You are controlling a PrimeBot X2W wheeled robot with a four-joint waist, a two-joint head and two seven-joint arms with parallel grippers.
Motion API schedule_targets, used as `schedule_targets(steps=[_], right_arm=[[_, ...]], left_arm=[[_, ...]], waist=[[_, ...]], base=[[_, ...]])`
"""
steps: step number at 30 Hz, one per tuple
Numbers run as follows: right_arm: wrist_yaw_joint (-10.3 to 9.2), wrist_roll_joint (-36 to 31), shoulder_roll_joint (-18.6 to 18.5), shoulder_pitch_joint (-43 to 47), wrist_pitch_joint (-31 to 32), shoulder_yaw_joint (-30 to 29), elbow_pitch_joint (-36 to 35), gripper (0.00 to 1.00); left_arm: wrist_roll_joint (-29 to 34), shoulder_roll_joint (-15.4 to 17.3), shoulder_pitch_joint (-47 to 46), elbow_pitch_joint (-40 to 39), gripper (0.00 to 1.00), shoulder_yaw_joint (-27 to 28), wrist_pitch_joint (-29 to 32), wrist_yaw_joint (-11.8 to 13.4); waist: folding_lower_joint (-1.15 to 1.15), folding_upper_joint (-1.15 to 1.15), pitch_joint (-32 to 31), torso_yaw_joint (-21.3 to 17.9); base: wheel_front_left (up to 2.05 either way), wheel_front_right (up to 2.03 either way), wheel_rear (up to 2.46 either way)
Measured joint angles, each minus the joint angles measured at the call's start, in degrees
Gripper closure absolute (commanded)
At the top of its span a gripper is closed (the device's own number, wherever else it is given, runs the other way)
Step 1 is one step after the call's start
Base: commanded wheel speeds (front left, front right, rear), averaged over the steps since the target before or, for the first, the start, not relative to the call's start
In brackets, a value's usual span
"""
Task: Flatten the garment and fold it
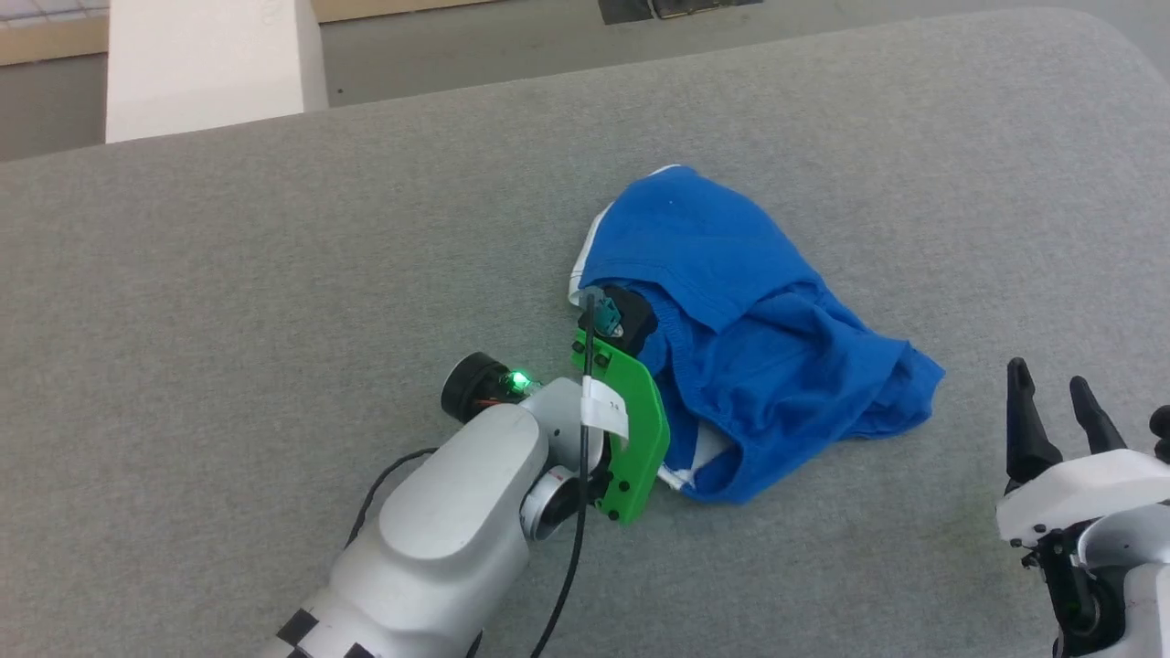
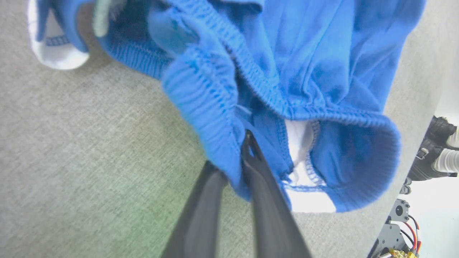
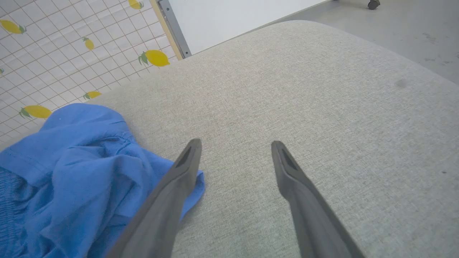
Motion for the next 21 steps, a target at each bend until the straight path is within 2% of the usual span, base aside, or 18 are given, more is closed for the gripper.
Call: schedule_targets(steps=[5,8,11,14,17,21], right_arm=[[0.01,-0.2,0.0,-0.1,0.0,0.1,0.4,0.00],[0.00,-0.6,0.0,0.0,0.1,-0.2,0.4,0.00],[0.00,-1.4,0.0,0.0,0.5,-0.4,0.2,0.00],[0.00,-1.9,0.0,0.0,1.2,-0.3,-0.2,0.00],[0.01,-2.1,0.0,0.1,1.8,0.2,-0.5,0.00],[0.00,-2.1,0.0,0.1,2.4,1.2,-0.9,0.00]], left_arm=[[-1.6,0.0,0.1,-2.2,1.00,2.6,-3.2,0.1],[-3.4,0.7,0.2,-4.6,1.00,6.0,-5.9,1.4],[-4.7,2.9,0.9,-7.2,1.00,10.4,-8.2,3.9],[-7.1,6.4,3.4,-9.2,1.00,15.5,-9.8,7.2],[-9.3,10.5,8.2,-10.6,1.00,21.3,-11.4,10.8],[-11.4,14.9,15.6,-12.6,1.00,26.7,-12.9,14.3]], waist=[[0.00,0.00,-0.6,1.5],[0.00,0.00,-1.2,2.7],[0.00,0.00,-2.0,4.4],[0.00,0.00,-2.8,6.2],[0.00,0.00,-3.8,8.1],[0.00,0.00,-4.9,10.2]], base=[[0.00,0.00,0.00],[0.00,0.00,0.00],[0.00,0.00,0.00],[0.00,0.00,0.00],[0.00,0.00,0.00],[0.00,0.00,0.00]])
